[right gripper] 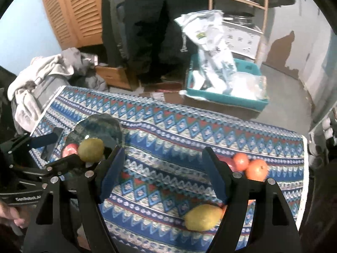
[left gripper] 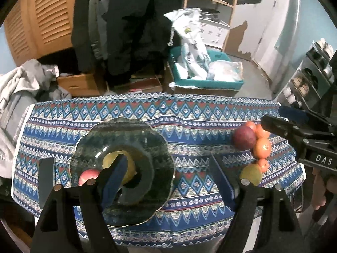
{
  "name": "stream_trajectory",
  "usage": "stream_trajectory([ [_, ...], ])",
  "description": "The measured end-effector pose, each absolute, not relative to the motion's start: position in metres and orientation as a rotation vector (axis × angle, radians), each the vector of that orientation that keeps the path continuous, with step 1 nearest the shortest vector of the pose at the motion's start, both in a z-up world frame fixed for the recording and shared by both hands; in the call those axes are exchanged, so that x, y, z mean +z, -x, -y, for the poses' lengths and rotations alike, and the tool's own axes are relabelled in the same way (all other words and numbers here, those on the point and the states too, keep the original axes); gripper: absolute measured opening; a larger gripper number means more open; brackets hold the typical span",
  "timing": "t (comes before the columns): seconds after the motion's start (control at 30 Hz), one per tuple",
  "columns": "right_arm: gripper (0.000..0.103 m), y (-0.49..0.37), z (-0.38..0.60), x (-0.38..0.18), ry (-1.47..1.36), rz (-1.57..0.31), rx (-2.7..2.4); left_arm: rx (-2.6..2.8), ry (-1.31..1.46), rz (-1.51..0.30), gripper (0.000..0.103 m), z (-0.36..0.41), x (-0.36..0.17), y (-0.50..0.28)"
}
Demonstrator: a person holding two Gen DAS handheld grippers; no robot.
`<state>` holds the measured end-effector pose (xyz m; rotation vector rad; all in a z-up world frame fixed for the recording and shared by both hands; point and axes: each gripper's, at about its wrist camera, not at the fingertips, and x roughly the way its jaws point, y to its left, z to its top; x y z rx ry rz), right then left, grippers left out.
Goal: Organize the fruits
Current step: 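Withdraw both grippers from the bowl back toward the remaining fruit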
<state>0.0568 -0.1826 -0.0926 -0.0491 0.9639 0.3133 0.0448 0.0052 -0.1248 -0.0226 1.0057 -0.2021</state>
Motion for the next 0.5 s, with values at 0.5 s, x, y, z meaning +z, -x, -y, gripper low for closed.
stream_trajectory([
  [0.5, 0.079, -0.045, 0.257, -0.093, -0.024, -0.967, 0.23, -0.272, -0.012, -1.007, 0.081, 0.043, -0.122, -0.046],
])
